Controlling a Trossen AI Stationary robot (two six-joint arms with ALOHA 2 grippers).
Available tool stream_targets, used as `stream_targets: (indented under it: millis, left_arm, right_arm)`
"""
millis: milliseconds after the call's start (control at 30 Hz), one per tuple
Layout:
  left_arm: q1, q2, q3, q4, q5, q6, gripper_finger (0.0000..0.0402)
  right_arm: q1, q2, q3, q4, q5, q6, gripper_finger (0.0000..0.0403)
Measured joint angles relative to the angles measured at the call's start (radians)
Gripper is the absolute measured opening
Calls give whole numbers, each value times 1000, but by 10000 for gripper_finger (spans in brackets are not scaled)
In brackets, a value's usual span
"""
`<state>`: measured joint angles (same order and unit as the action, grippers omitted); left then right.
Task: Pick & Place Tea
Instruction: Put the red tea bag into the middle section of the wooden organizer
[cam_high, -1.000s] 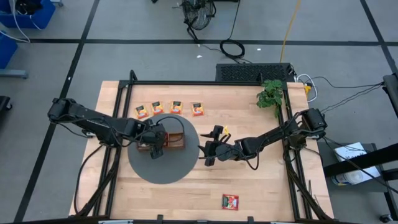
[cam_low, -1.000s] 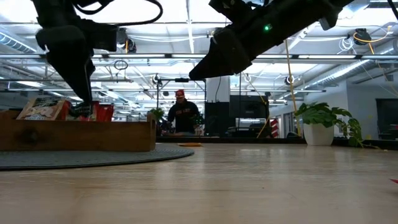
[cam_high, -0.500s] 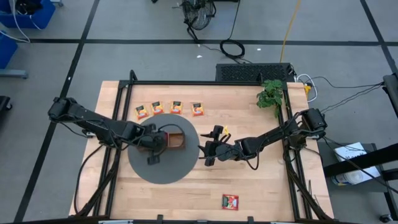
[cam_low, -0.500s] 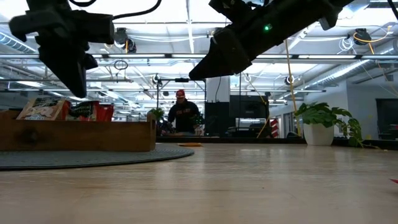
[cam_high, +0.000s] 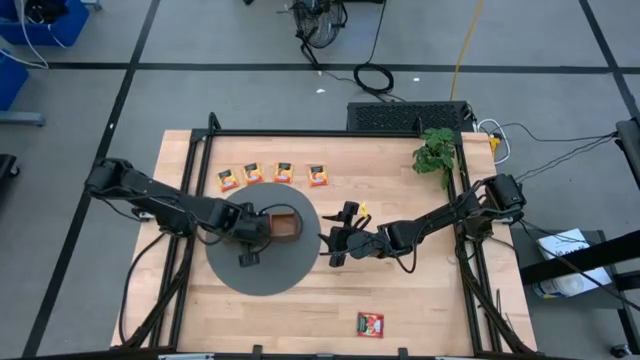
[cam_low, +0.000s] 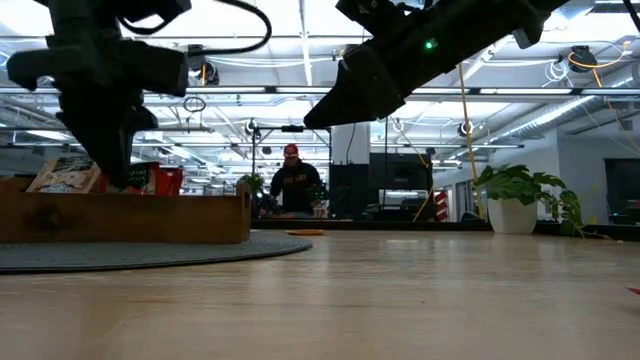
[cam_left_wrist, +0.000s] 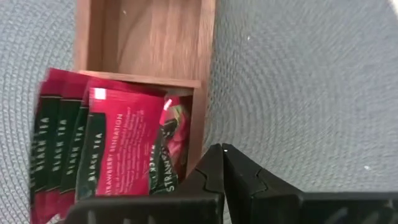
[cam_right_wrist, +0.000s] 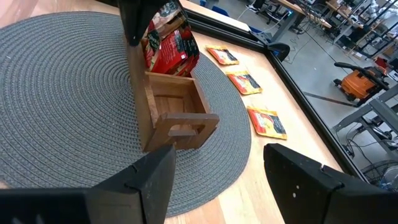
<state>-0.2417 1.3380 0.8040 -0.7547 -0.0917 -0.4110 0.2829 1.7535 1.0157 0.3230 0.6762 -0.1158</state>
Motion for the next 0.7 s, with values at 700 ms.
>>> stream_targets:
  millis: [700]
  left_arm:
    - [64, 15, 0, -65, -225, 16, 17]
  right_arm:
    - [0, 0, 0, 0, 0, 1, 226]
